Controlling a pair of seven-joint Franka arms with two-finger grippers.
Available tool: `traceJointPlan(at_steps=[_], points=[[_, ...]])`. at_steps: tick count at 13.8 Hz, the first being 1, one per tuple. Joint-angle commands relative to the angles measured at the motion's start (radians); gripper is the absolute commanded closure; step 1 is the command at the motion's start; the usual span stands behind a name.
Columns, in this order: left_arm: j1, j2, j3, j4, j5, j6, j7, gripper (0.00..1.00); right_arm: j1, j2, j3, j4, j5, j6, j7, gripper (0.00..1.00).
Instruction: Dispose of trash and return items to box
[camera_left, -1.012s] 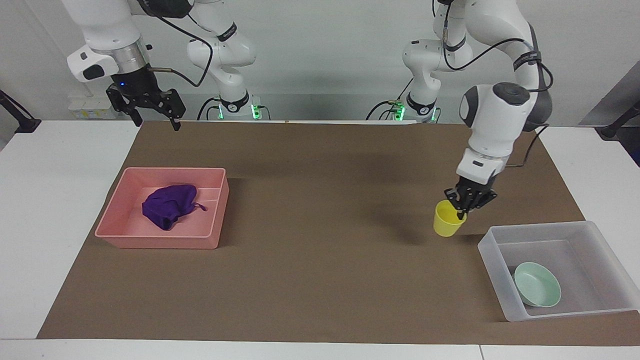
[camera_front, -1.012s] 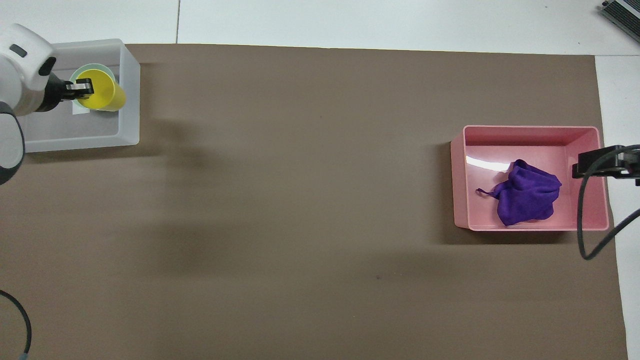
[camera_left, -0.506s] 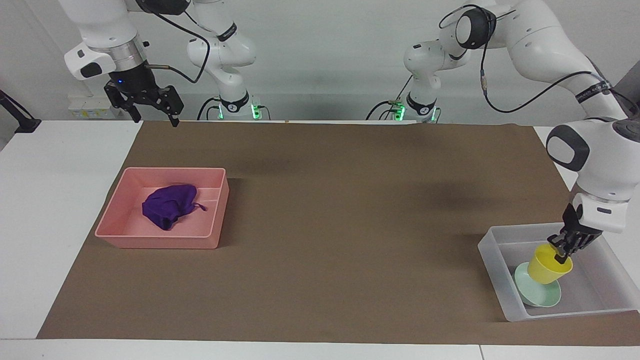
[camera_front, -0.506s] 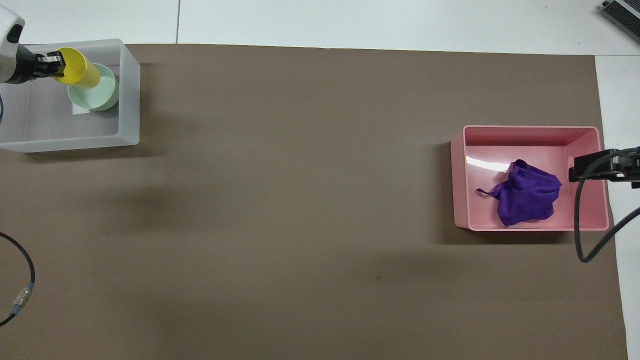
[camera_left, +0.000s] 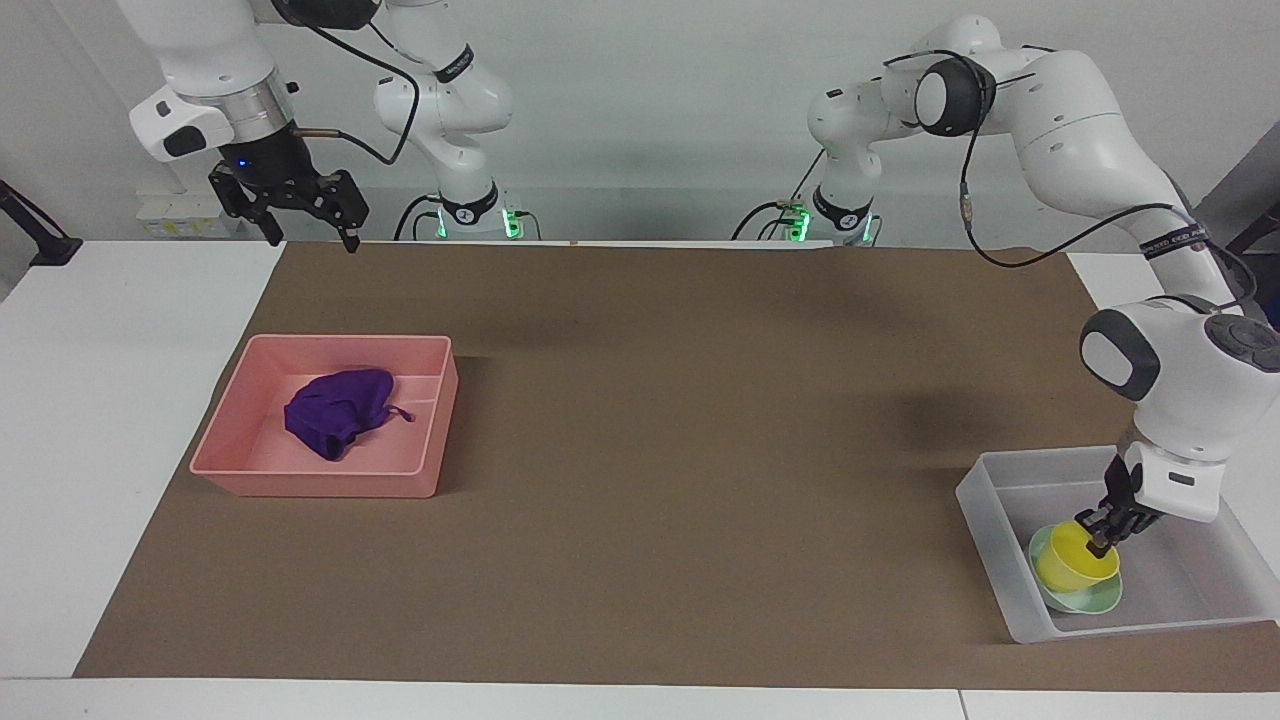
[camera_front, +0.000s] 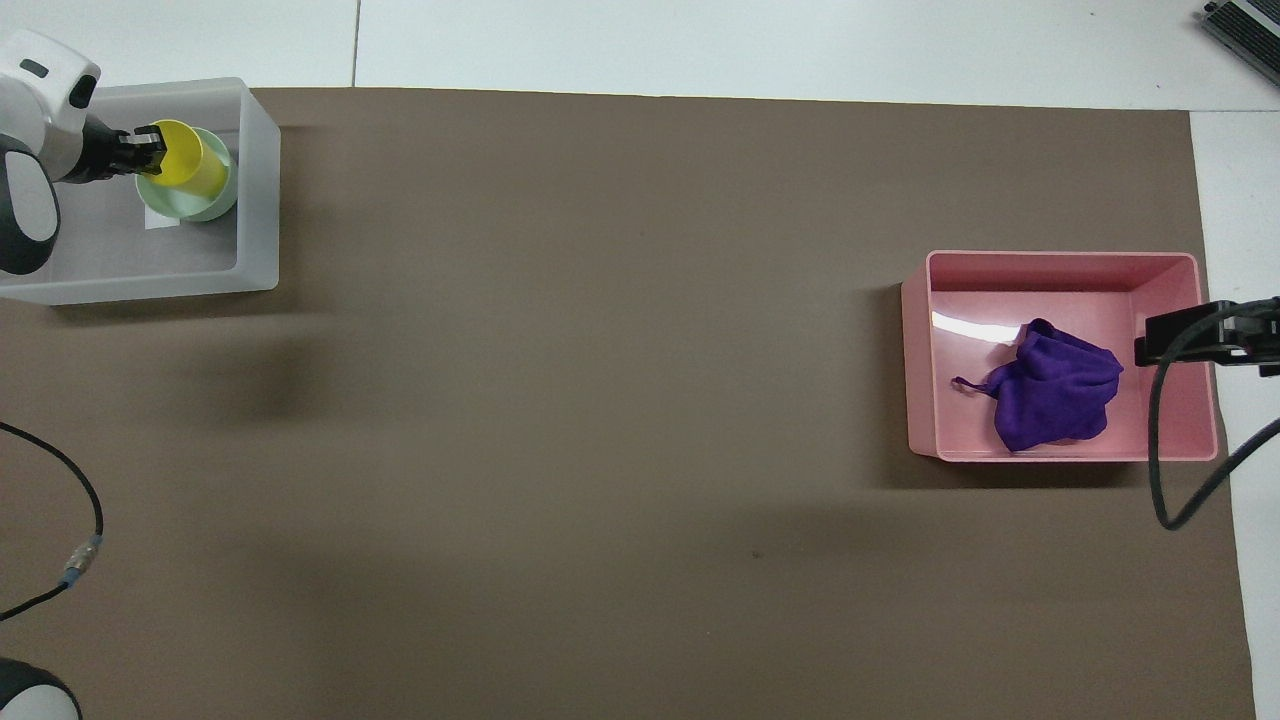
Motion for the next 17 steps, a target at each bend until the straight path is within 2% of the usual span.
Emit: traceJointPlan(at_steps=[1,2,4,6,7,10,14,17], points=[[0.006,-0.023,-0.004,-0.063,0.000,0.050,0.010,1.00,0.001,-0.026,0.004,-0.032,0.013,0.000,-0.015,0.00],[0.005,-0.026,-0.003,-0.058,0.000,0.041,0.011,0.88,0.001,-0.026,0.004,-0.032,0.011,0.000,-0.012,0.00],[0.005,-0.027,-0.003,-0.049,0.005,0.009,0.013,0.55,0.001,-0.027,0.002,-0.037,0.011,0.002,-0.011,0.00],[0.000,-0.030,-0.003,-0.037,0.032,-0.016,0.042,0.15,0.001,-0.027,0.004,-0.037,0.011,0.002,-0.012,0.00],[-0.007,-0.049,-0.004,-0.040,0.040,-0.016,0.075,0.00,0.001,-0.029,0.004,-0.038,0.011,0.002,-0.012,0.00],[-0.033,-0.156,-0.012,-0.104,0.033,-0.085,0.213,0.00,0.001,-0.032,0.004,-0.045,0.011,0.006,-0.012,0.00],[-0.130,-0.427,-0.012,-0.368,0.029,-0.105,0.257,0.00,0.001,-0.032,0.004,-0.045,0.011,0.006,-0.009,0.00],[-0.175,-0.582,-0.012,-0.469,0.029,-0.155,0.232,0.00,0.001,-0.034,0.004,-0.046,0.011,0.005,-0.009,0.00]])
